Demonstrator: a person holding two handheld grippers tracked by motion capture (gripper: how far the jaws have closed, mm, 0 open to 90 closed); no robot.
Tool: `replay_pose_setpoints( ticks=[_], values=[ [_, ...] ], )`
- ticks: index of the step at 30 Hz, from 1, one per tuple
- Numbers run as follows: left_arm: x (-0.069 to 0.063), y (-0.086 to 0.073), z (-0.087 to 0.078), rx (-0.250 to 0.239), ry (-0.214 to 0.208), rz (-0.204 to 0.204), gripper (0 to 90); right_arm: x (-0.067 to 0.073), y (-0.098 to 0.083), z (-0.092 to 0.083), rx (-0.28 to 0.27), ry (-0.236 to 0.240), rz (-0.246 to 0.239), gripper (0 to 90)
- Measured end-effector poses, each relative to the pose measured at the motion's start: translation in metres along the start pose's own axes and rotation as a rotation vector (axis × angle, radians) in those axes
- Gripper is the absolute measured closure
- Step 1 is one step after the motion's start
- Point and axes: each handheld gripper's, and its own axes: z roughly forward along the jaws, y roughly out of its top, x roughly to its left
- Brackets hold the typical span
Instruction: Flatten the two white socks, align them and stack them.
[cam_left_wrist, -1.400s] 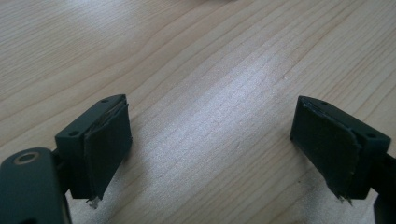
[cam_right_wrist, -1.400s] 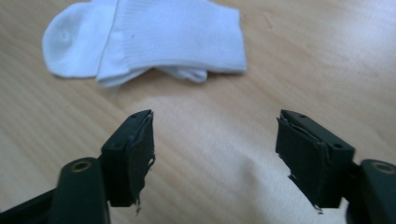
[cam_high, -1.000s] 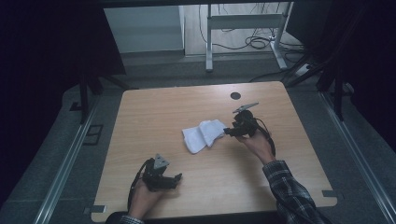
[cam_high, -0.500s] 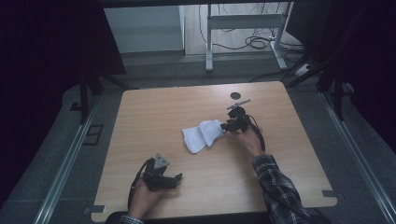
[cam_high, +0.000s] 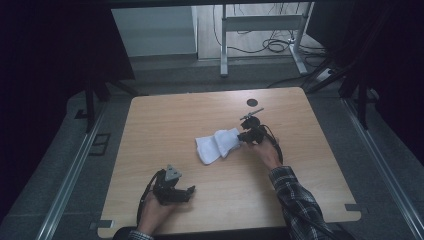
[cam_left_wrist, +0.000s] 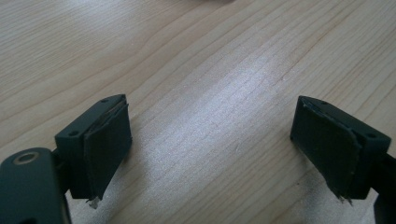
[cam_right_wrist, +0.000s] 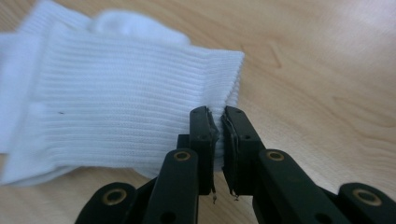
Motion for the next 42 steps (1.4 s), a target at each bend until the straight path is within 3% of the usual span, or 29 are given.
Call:
replay_pose_setpoints(
  ticks=[2,14,18,19,21,23,28,32,37,42],
  values=[
    [0.000,0.000,0.000,0.001,0.000,-0.001,12.5,0.000,0.003,-0.006,-0.008,0.005,0.003,82.0],
    [0.000,0.000,0.000,-0.005,0.001,-0.007,12.5,0.016,0.035,-0.084,-0.118,0.101,-0.009,81.5],
    [0.000,0.000,0.001,-0.007,0.003,-0.006,12.5,0.024,0.046,-0.115,-0.166,0.114,-0.020,81.5],
    [0.000,0.000,0.001,-0.007,0.003,-0.006,12.5,0.024,0.046,-0.115,-0.166,0.114,-0.020,81.5],
    [0.000,0.000,0.001,-0.007,0.003,-0.006,12.5,0.025,0.050,-0.137,-0.193,0.097,-0.027,81.5],
    [0.000,0.000,0.001,-0.007,0.003,-0.006,12.5,0.024,0.051,-0.144,-0.200,0.084,-0.027,81.4],
    [-0.001,0.000,0.000,-0.007,0.003,-0.008,12.5,0.006,0.045,-0.173,-0.219,0.034,0.006,81.3],
    [0.000,0.000,0.001,-0.008,0.002,-0.006,12.5,-0.014,0.032,-0.182,-0.201,-0.012,0.047,81.2],
    [-0.001,0.000,0.000,-0.004,0.001,-0.007,12.5,-0.045,0.002,-0.176,-0.147,-0.037,0.125,80.9],
    [-0.001,0.000,0.000,-0.004,0.001,-0.007,12.5,-0.072,-0.040,-0.161,-0.098,-0.040,0.194,80.7]
  ],
)
